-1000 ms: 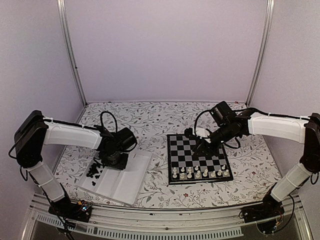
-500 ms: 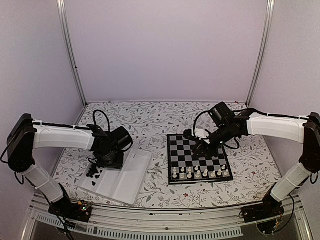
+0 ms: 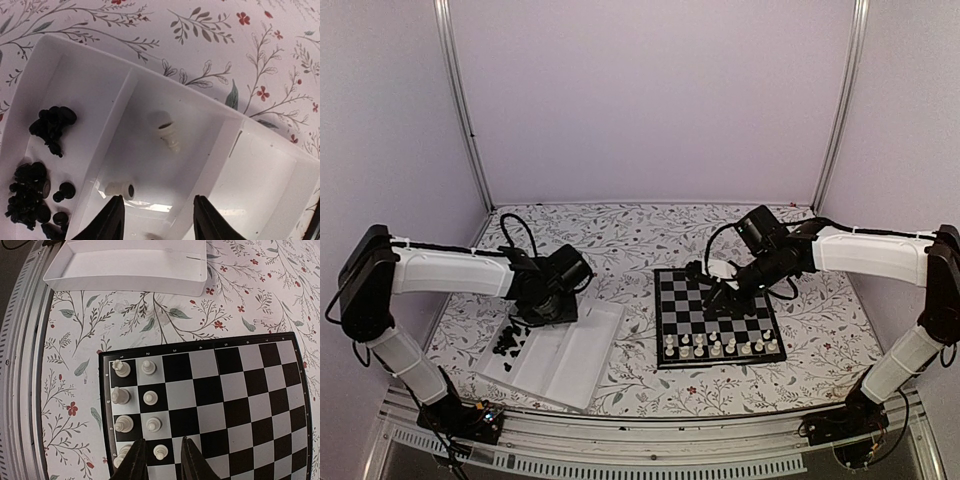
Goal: Set up the chess pieces on the board
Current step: Pick up the chess piece from the storage box.
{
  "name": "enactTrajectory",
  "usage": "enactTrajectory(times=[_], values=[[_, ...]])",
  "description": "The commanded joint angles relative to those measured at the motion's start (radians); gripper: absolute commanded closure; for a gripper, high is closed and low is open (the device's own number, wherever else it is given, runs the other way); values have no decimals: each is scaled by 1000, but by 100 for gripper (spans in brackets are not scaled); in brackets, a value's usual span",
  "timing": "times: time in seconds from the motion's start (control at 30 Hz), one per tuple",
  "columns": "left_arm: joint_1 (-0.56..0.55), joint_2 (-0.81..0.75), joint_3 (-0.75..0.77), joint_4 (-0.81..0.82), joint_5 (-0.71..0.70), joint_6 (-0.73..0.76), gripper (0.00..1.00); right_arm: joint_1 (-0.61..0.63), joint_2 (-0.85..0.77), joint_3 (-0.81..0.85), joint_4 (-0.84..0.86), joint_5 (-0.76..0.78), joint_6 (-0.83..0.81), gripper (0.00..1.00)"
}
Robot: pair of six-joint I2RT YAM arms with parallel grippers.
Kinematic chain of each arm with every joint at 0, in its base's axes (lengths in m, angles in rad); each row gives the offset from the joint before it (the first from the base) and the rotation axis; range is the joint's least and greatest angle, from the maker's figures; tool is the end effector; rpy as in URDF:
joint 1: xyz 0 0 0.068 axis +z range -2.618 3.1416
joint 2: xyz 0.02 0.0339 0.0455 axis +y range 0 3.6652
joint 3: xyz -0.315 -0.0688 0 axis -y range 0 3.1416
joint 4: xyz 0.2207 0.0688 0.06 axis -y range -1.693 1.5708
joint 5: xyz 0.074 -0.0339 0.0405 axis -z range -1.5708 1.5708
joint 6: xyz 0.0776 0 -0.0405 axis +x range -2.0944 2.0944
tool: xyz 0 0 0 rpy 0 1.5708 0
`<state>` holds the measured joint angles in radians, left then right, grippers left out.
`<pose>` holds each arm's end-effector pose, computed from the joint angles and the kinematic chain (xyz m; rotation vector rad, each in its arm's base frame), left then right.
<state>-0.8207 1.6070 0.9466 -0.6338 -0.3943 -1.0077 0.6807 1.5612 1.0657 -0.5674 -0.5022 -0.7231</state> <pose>0.2142 -0.1862 0.2002 -0.3224 2.6450 0.0311 0.2164 0.2233 0.2522 -1.7795 1.8411 0.6411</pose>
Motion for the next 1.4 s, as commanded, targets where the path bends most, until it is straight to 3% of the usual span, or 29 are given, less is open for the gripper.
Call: enactTrajectory(times=[0.0, 0.43, 0.73, 1.37], values=[[25, 30, 24, 92, -5, -31, 51, 8, 13, -16, -3, 10, -10, 75], [76, 55, -4, 186, 34, 12, 52, 13, 24, -15, -6, 13, -15, 75], [113, 47, -12, 160, 0, 21, 65, 16, 25, -19, -8, 19, -15, 75], [165, 152, -4, 247, 76, 66, 69, 23, 36, -19, -10, 25, -19, 75]])
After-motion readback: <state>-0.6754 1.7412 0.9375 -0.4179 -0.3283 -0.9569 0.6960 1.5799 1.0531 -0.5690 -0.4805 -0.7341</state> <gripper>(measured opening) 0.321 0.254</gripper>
